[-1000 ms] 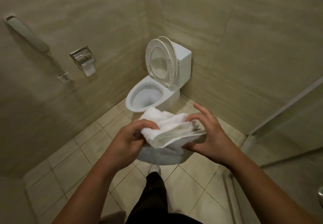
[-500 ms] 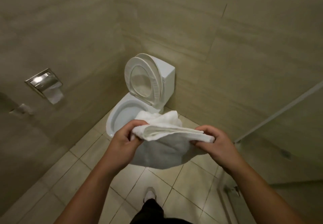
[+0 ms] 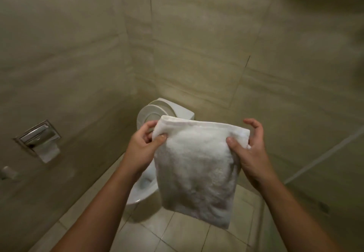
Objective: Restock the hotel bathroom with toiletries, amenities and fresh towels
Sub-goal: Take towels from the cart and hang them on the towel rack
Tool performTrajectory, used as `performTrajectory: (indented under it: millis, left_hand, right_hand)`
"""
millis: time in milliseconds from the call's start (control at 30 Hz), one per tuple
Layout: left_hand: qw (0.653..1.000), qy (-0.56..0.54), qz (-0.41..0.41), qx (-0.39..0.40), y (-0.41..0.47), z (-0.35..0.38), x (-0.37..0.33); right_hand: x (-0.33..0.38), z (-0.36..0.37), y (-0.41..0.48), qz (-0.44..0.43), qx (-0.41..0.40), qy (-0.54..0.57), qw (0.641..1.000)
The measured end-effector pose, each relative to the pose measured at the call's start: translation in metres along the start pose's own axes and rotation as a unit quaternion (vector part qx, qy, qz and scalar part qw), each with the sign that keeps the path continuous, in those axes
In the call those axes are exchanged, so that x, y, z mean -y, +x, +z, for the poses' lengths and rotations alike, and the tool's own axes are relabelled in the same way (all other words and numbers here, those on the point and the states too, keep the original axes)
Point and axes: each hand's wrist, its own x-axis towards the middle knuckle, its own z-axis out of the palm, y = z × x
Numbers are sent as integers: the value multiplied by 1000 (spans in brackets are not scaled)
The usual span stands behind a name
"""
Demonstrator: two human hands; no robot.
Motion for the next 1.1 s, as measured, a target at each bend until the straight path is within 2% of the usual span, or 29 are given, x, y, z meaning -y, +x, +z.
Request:
performTrajectory:
  millis: [100,233,400,567,700,800,1100]
  left_hand:
    - [998,-60,4,4,26,7,-15]
    - [996,-75,13,40,55,17,-18]
    - [997,-40,24,67,98,36,-25]
    - [995,10,76,56,150,74,-50]
    - [991,26,119,61,192,104,-76]
    - [985,17,161,60,221,124,-96]
    - [951,-12,302,58,294,176,-179]
  right_hand:
    - [15,0,22,-26,13,10,1000]
    - [25,-7,45,-54,30,-6,998]
    - [26,-25,89,-94,22,-44,994]
    - [35,-51,147,-93,38,-120,988]
    - [57,-72,192,-125,37,-163,978]
    - [79,-86,223,-184,27,-191,964]
    - [158,-116,297,-357,-49,-295,885]
